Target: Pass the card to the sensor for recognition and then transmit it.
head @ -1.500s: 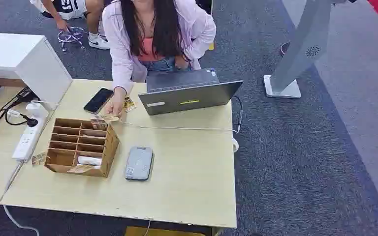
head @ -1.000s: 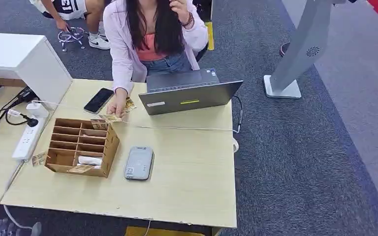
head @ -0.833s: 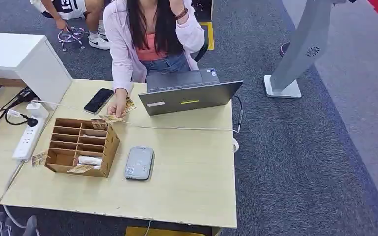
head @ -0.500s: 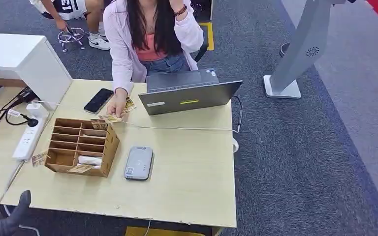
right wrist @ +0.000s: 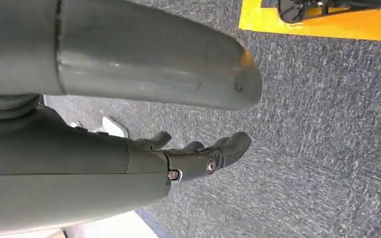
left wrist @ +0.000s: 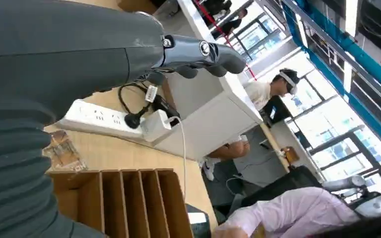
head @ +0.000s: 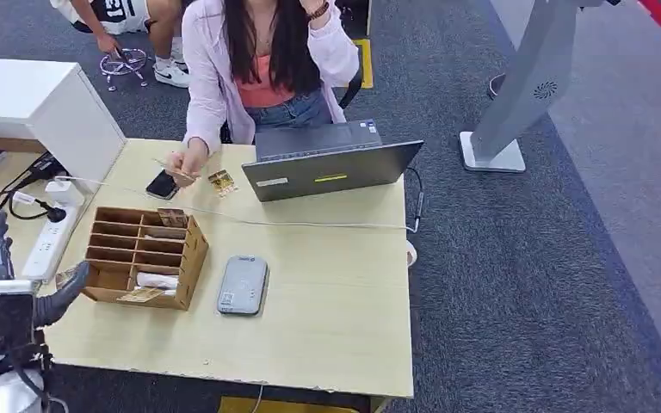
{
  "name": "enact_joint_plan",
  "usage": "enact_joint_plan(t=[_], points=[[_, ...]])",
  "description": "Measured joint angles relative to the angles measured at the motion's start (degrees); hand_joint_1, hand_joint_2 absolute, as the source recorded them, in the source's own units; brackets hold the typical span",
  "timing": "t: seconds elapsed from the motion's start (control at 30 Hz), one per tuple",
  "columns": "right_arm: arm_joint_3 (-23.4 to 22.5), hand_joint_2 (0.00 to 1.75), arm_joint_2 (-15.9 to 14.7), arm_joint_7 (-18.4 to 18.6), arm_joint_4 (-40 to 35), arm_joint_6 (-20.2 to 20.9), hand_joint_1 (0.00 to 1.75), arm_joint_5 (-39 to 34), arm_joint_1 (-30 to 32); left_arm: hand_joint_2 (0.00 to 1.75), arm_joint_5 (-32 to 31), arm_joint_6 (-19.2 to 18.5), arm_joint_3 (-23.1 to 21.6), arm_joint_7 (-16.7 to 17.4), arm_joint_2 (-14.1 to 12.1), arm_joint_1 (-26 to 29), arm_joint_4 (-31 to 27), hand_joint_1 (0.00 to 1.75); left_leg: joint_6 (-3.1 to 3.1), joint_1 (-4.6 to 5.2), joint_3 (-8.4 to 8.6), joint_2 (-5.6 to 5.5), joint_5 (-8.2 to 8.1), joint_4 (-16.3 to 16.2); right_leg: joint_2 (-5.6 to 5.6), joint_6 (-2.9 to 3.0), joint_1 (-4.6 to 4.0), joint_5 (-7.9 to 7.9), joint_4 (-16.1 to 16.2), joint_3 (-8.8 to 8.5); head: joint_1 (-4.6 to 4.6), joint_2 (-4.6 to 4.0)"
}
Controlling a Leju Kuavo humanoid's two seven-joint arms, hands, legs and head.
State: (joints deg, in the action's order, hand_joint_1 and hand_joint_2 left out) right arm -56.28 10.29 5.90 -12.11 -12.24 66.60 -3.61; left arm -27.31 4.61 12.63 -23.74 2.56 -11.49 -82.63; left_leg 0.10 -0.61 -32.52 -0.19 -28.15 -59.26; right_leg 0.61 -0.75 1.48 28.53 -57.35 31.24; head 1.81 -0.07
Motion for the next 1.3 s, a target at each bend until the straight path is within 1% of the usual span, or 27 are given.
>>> enact_joint_plan(t=[0.53,0.87,1.3], points=[[1.77,0.00,0.00,0.00,0.09,1.71,0.00,3.89,-0.05,1.75,-19.68,4.33,-10.08,8.33,-3.80,-19.30,16.82,0.00,-0.01,0.00,-0.01,0.00,0.05,-0.01,0.03,0.01,0.00,-0.04,-0.01,0.01,0.00,0.00],[3.17,0.00,0.00,-0.09,0.11,2.27,0.00,6.56,-0.09,1.75,-32.11,7.67,-16.17,13.64,-6.31,-31.32,27.78,0.00,-0.02,0.00,-0.03,-0.01,0.07,-0.01,0.04,-0.01,0.00,-0.07,-0.03,0.01,0.02,0.00],[4.72,0.00,0.00,-0.20,0.24,3.26,0.00,9.68,-0.19,1.75,-47.97,12.55,-23.50,20.27,-10.27,-46.50,42.11,0.00,0.00,0.00,-0.05,-0.01,0.09,-0.02,0.04,-0.01,0.00,-0.07,-0.05,0.01,-0.02,0.00]])
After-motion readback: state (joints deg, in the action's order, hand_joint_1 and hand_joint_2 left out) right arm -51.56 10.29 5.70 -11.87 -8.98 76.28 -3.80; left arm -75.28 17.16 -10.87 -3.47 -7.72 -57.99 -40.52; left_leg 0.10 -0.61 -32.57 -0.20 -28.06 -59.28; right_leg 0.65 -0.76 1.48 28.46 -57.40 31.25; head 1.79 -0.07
